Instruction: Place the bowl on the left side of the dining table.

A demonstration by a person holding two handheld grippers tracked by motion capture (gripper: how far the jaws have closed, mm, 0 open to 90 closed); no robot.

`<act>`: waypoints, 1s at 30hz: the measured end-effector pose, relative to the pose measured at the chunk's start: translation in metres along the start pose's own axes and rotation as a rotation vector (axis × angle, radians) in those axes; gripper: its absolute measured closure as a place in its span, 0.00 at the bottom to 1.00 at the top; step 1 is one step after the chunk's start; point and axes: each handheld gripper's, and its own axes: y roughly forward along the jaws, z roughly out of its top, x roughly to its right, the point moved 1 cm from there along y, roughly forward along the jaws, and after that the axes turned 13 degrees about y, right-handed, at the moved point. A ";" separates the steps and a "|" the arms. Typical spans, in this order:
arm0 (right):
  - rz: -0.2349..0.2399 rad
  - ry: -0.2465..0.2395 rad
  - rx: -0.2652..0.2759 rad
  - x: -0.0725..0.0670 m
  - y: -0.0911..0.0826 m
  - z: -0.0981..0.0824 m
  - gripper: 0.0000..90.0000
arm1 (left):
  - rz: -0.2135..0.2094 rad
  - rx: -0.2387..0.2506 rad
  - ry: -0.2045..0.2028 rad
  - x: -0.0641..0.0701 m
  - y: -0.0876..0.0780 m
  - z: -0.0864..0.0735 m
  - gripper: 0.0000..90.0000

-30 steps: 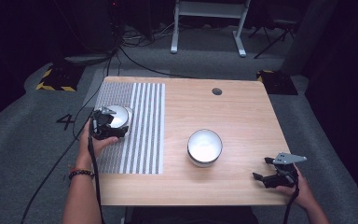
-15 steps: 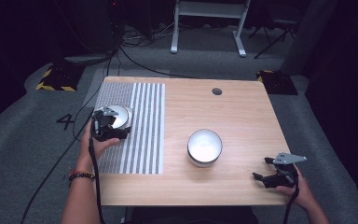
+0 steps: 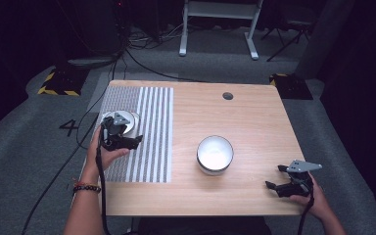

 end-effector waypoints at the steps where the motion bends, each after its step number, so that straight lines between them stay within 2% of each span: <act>1: 0.000 0.000 0.000 0.000 0.000 0.000 0.11 | -0.005 0.000 0.013 0.001 -0.001 0.001 0.18; 2: 0.000 0.000 0.000 0.000 0.000 0.000 0.11 | 0.004 -0.001 0.027 0.003 -0.003 0.002 0.18; 3: 0.000 0.000 0.000 0.000 0.000 0.000 0.11 | -0.004 0.004 0.024 0.005 -0.003 0.003 0.18; 5: 0.000 0.000 0.000 0.000 0.000 0.000 0.11 | -0.016 0.007 0.050 0.009 -0.004 0.004 0.18; 6: 0.000 0.000 0.000 0.000 0.000 0.000 0.11 | -0.001 0.005 0.070 0.011 -0.005 0.005 0.18; 8: 0.000 0.000 0.000 0.000 0.000 0.000 0.11 | -0.005 0.001 0.069 0.016 -0.006 0.006 0.18; 14: 0.000 0.000 0.000 0.000 0.000 0.000 0.11 | -0.015 0.007 0.106 0.025 -0.008 0.008 0.18; 18: 0.000 0.000 0.000 0.000 0.000 0.000 0.11 | -0.005 0.018 0.121 0.030 -0.009 0.009 0.18; 23: 0.000 0.000 0.000 0.000 0.000 0.000 0.11 | -0.021 0.011 0.140 0.039 -0.012 0.008 0.18; 26: 0.000 0.000 0.000 0.000 0.000 0.000 0.11 | -0.004 0.013 0.167 0.044 -0.014 0.007 0.18; 29: 0.000 0.000 0.000 0.000 0.000 0.000 0.11 | -0.020 0.005 0.186 0.048 -0.015 0.006 0.18; 30: 0.000 0.000 0.000 0.000 0.000 0.000 0.11 | -0.004 0.017 0.188 0.050 -0.016 0.005 0.18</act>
